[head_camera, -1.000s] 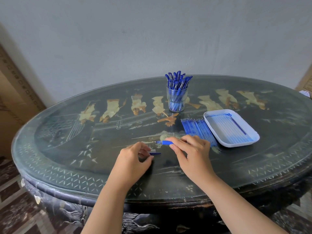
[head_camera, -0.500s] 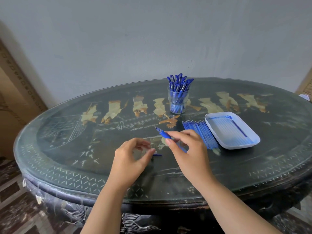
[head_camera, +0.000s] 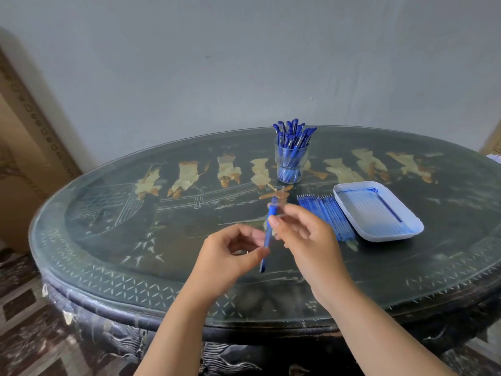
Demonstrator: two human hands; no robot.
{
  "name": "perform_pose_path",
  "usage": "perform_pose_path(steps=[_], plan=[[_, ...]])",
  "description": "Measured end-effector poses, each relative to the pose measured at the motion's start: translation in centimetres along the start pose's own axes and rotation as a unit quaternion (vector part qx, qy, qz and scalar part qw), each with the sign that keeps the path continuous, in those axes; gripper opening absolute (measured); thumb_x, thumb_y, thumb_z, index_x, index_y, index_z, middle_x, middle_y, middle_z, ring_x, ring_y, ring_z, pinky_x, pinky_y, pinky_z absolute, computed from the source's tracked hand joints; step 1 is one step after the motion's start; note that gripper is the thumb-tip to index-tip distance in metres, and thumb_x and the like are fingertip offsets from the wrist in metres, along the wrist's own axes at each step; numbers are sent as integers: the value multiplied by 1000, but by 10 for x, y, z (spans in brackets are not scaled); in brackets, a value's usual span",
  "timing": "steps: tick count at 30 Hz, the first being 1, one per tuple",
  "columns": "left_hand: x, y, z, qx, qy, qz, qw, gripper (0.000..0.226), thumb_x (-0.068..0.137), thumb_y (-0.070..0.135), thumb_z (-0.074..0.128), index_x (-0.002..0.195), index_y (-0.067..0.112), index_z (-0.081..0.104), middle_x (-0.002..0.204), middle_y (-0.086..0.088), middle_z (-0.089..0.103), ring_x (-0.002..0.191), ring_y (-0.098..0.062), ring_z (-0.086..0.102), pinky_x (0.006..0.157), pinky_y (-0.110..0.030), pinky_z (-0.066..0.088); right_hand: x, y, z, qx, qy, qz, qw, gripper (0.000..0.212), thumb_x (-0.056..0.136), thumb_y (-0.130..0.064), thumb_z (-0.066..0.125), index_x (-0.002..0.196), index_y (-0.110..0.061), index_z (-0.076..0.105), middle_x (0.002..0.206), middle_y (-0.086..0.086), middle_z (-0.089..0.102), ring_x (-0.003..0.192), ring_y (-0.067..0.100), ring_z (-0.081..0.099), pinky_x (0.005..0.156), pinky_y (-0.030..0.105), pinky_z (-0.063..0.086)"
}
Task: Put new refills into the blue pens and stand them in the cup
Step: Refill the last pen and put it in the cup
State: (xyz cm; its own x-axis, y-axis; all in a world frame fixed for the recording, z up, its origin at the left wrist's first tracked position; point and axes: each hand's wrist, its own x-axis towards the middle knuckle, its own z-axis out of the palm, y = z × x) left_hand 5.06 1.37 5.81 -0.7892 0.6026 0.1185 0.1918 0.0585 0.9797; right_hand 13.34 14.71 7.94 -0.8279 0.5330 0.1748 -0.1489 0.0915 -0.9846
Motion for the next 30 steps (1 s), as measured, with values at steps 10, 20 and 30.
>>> perform_pose_path(steps=[10, 20, 30], plan=[[-3, 2, -10, 62, -33, -5, 997, 20, 76, -8, 76, 85, 10, 74, 80, -5, 74, 72, -12, 68, 70, -22, 56, 13, -14, -22, 78, 50, 10, 996, 11, 92, -20, 63, 94, -19, 74, 87, 4, 75, 81, 15, 69, 74, 31, 57], [-4, 2, -14, 81, -33, -11, 996, 22, 77, -5, 76, 84, 16, 75, 75, 0, 74, 68, -10, 67, 66, -24, 56, 16, -30, -25, 70, 38, -15, 997, 20, 90, -1, 64, 103, -17, 64, 95, 13, 71, 85, 25, 72, 76, 35, 60], [1, -5, -23, 28, 84, -5, 996, 19, 81, -3, 73, 87, 16, 73, 82, -5, 75, 71, -14, 67, 66, -19, 54, 90, -51, -58, -32, 108, -52, 992, 36, 94, -1, 60, 124, -20, 62, 83, 6, 65, 77, 16, 65, 63, 29, 60]])
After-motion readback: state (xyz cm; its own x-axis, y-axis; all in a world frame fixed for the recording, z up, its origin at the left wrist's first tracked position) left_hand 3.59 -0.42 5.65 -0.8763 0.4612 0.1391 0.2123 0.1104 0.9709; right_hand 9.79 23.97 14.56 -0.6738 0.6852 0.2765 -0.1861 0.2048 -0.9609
